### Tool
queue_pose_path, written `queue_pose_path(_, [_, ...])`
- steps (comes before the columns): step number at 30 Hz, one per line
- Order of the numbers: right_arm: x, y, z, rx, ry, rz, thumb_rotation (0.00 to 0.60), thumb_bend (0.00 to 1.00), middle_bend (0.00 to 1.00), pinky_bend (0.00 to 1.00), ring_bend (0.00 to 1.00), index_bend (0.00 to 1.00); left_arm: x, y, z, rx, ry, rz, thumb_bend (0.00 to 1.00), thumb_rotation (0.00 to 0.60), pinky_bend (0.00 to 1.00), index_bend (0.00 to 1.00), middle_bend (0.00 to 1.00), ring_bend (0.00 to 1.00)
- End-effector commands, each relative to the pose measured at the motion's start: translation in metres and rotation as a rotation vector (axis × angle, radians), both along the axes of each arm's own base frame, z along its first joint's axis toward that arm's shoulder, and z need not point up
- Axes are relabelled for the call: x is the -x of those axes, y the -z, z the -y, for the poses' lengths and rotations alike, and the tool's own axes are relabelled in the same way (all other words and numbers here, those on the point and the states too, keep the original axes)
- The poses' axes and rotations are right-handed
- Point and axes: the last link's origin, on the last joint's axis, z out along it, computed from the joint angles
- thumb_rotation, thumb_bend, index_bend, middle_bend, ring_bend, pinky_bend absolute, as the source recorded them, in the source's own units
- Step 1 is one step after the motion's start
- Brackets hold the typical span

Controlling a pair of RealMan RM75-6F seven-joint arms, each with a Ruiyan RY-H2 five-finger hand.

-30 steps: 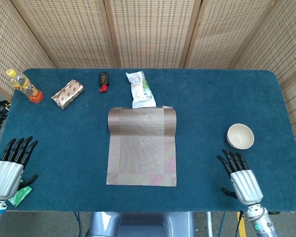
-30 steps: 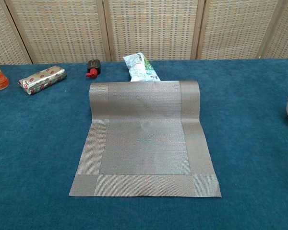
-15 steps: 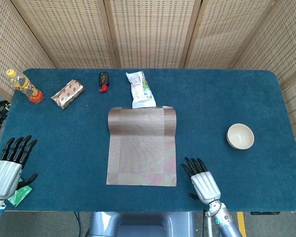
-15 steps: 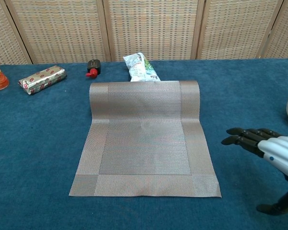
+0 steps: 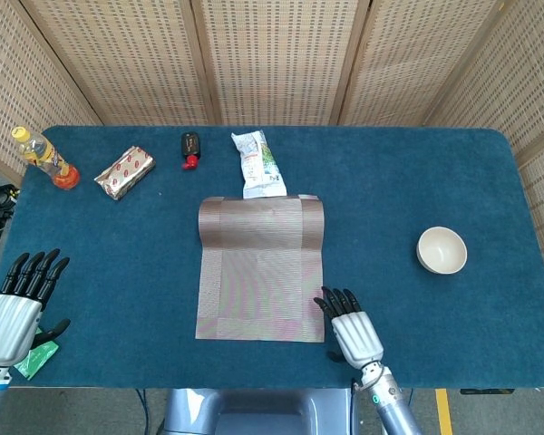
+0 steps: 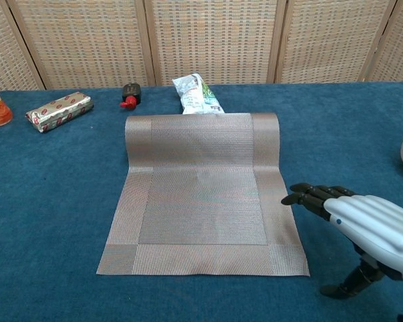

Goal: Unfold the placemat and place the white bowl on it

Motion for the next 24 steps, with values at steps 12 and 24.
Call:
queue_pose_path(12, [-0.009,0.017,0.006,-0.002,0.022,0.026,0.6,0.03,0.0,0.0,0.0,0.15,0.0,0.0,0.0,0.0,0.002,0.001,0.03,0.6,0.0,0.0,0.0,0.0])
queue_pose_path(24, [-0.009,0.027,0.013,0.031,0.004,-0.002,0.6,0.07,0.0,0.0,0.0,0.18,0.0,0.0,0.0,0.0,0.002,0.004,0.04,0.6,0.0,0.0,0.0,0.0])
